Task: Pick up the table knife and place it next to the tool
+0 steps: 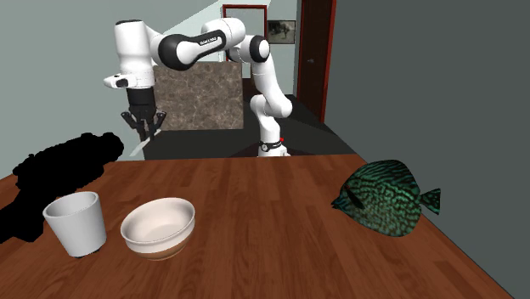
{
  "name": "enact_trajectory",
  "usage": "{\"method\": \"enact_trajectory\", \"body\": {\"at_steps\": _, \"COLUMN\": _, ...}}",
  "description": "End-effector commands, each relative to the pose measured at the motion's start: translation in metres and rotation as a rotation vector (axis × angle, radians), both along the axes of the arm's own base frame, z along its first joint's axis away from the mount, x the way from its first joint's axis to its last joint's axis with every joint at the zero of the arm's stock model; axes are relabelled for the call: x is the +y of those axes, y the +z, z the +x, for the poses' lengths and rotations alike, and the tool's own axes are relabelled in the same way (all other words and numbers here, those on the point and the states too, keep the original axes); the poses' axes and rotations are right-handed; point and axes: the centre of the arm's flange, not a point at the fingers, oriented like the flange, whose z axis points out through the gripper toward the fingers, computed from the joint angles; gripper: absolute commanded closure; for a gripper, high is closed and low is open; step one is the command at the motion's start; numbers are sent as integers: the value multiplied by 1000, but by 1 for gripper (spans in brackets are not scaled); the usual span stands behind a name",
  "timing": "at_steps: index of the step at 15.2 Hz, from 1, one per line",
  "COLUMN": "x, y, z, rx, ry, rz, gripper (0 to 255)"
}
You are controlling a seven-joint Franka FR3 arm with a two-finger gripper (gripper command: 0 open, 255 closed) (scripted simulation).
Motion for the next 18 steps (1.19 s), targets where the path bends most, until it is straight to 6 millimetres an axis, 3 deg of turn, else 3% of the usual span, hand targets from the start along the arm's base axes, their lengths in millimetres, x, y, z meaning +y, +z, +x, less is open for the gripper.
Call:
{"method": "enact_trajectory", "body": {"at_steps": 1, "x": -1, "y": -11, "z": 0, "rx": 0, "ry": 0, "rz": 0, "gripper": 255}}
{"method": "enact_trajectory", "body": {"at_steps": 18, "x": -1, "y": -101, "z": 0, "rx": 0, "ry": 0, "rz": 0, "gripper": 255}}
